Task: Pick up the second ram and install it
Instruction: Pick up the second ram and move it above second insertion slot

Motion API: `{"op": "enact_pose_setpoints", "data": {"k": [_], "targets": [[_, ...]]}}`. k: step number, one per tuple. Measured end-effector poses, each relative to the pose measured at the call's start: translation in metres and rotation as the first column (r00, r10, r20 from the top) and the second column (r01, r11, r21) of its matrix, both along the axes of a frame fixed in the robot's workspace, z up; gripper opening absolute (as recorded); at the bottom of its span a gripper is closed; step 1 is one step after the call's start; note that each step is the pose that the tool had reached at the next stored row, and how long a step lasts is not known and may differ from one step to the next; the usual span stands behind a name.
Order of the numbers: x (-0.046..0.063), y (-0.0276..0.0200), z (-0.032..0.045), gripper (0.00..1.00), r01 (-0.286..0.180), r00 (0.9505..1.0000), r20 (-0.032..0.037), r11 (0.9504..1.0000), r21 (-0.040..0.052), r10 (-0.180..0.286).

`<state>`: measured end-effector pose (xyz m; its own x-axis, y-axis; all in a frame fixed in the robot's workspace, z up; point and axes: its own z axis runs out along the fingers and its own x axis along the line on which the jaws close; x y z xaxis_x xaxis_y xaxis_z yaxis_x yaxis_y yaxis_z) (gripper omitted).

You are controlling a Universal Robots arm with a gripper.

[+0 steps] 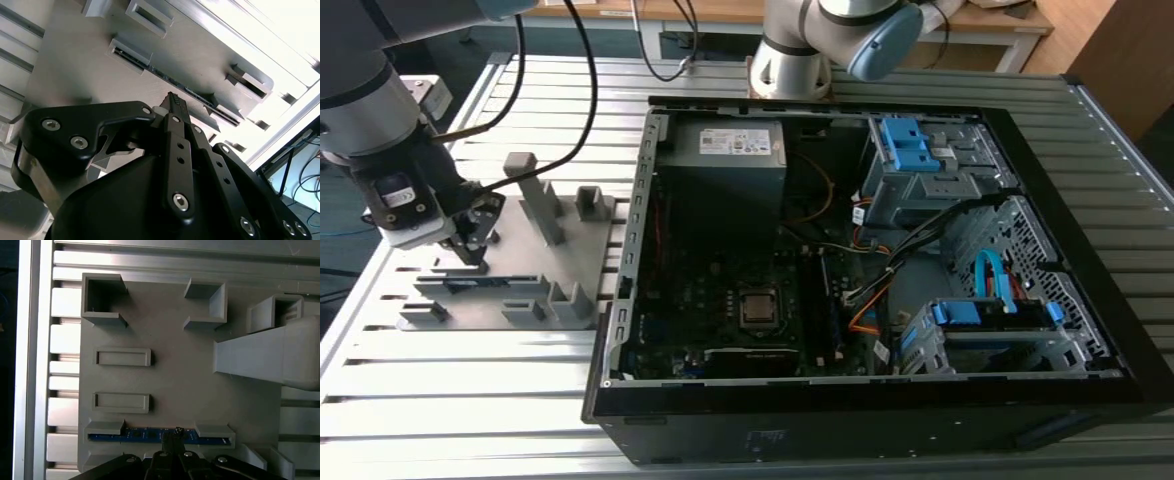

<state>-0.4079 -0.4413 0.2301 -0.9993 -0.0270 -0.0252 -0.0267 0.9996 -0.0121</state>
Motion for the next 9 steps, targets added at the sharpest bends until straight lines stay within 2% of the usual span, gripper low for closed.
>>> {"op": "enact_pose_setpoints", "data": {"k": [4,9], "targets": [[0.0000,0.0001,-0.0001,0.10,-0.019,0.9998,0.0001,0.9998,0.0001,0.019],[0.0000,0.0000,0.0000,0.10,-0.097,0.9953,0.0000,0.9953,0.0000,0.097]]}}
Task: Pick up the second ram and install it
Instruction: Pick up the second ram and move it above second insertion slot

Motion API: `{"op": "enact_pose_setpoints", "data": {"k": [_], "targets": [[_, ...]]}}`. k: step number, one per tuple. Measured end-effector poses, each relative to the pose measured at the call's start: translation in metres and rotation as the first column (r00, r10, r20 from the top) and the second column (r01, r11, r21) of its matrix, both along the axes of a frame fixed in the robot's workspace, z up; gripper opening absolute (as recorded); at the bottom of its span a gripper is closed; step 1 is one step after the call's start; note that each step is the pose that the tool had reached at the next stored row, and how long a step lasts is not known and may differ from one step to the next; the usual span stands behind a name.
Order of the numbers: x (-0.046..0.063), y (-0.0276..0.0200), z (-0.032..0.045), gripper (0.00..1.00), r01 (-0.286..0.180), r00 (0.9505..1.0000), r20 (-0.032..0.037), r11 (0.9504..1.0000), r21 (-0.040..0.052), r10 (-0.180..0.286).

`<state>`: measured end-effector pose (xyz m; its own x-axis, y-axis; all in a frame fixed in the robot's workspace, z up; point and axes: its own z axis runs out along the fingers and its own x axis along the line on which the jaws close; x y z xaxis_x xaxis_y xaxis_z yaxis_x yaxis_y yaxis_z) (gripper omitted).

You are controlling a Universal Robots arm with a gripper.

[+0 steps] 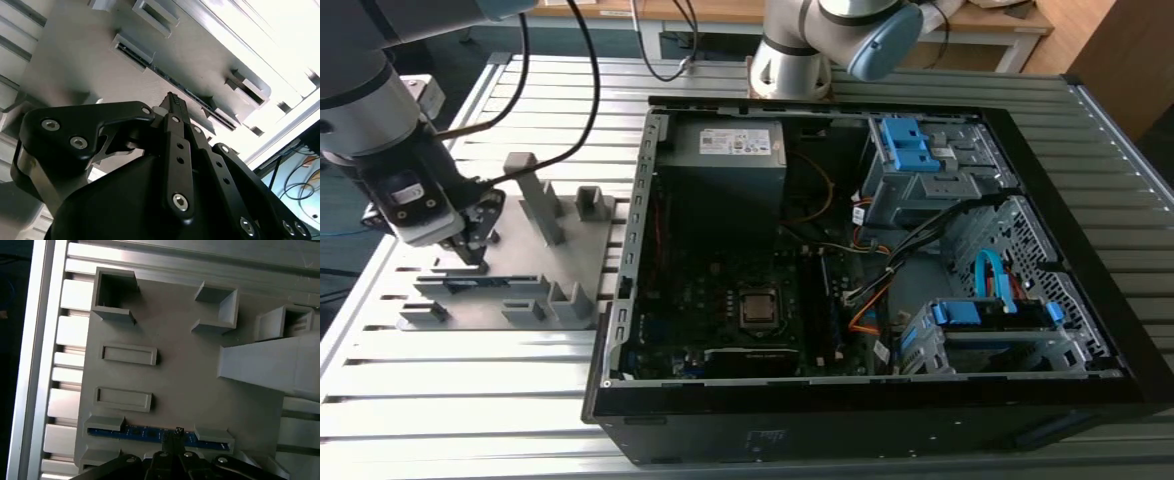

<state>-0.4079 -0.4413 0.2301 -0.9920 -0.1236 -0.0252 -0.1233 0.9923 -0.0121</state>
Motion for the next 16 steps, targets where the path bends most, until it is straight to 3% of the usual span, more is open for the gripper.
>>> {"op": "enact_pose_setpoints", "data": {"k": [8,16], "targets": [[0.0000,0.0000,0.0000,0.10,-0.110,0.9940,0.0000,0.9940,0.0001,0.110],[0.0000,0.0000,-0.0001,0.10,-0.185,0.9828,0.0000,0.9828,0.0000,0.185]]}}
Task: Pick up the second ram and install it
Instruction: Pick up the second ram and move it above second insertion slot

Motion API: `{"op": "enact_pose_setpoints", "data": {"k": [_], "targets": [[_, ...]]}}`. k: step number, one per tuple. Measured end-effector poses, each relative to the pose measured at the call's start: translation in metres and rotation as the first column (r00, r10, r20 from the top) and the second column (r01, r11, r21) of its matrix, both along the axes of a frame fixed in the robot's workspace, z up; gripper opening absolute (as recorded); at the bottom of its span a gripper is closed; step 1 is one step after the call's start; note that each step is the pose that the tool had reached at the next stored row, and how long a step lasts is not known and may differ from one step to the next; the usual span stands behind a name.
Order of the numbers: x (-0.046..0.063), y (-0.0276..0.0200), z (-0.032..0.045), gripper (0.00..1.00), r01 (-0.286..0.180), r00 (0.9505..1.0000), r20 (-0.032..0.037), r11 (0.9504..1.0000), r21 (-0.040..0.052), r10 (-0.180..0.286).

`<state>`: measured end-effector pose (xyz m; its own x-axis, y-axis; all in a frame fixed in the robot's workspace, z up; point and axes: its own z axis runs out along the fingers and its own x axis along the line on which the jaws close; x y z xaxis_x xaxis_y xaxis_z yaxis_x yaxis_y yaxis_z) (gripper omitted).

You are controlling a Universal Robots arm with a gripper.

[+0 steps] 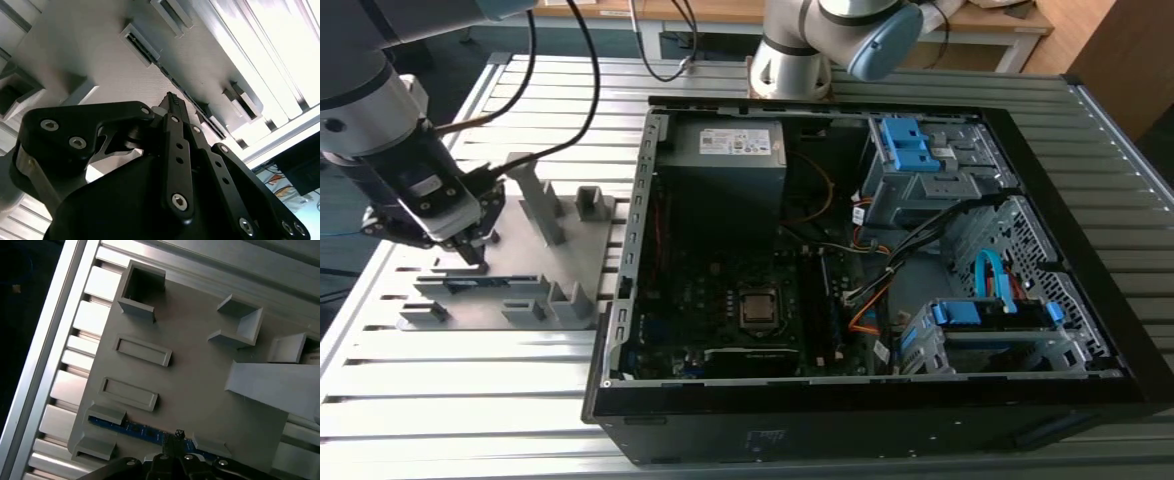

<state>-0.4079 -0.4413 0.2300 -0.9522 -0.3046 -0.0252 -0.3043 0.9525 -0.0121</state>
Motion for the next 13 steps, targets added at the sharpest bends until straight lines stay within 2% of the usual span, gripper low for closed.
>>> {"op": "enact_pose_setpoints", "data": {"k": [6,13], "targets": [[0.0000,0.0000,0.0000,0.10,-0.054,0.9985,0.0000,0.9985,0.0000,0.054],[0.0000,0.0000,-0.0001,0.10,-0.107,0.9942,0.0000,0.9942,0.0000,0.107]]}}
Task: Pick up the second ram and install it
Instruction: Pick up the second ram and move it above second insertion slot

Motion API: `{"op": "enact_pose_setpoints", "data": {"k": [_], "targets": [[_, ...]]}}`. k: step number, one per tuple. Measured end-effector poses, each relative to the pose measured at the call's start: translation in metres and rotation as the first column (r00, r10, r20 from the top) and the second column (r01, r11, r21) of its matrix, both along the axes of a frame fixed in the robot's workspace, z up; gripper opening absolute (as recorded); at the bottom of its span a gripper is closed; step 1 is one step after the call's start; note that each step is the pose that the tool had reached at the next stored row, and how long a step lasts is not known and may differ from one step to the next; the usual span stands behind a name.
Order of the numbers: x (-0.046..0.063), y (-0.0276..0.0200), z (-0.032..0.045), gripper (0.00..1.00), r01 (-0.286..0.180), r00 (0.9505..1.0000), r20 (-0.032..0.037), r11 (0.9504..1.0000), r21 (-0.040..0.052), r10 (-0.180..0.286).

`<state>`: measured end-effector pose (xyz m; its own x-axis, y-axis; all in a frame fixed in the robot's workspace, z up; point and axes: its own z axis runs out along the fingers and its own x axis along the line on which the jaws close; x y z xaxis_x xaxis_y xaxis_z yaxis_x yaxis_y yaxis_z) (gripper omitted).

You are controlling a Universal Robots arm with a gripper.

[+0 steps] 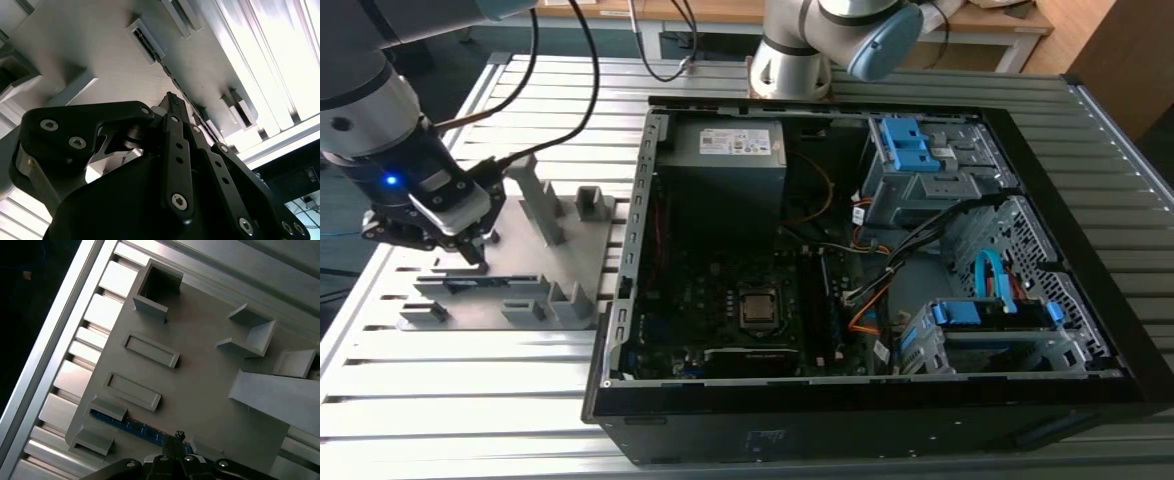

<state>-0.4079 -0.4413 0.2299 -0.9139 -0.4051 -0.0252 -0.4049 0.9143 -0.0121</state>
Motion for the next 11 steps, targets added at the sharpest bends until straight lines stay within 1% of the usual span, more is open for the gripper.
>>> {"op": "enact_pose_setpoints", "data": {"k": [5,11], "targets": [[0.0000,0.0000,0.0000,0.10,-0.035,0.9994,0.0000,0.9994,0.0000,0.035],[0.0000,0.0000,0.0000,0.10,-0.076,0.9971,0.0000,0.9971,0.0000,0.076]]}}
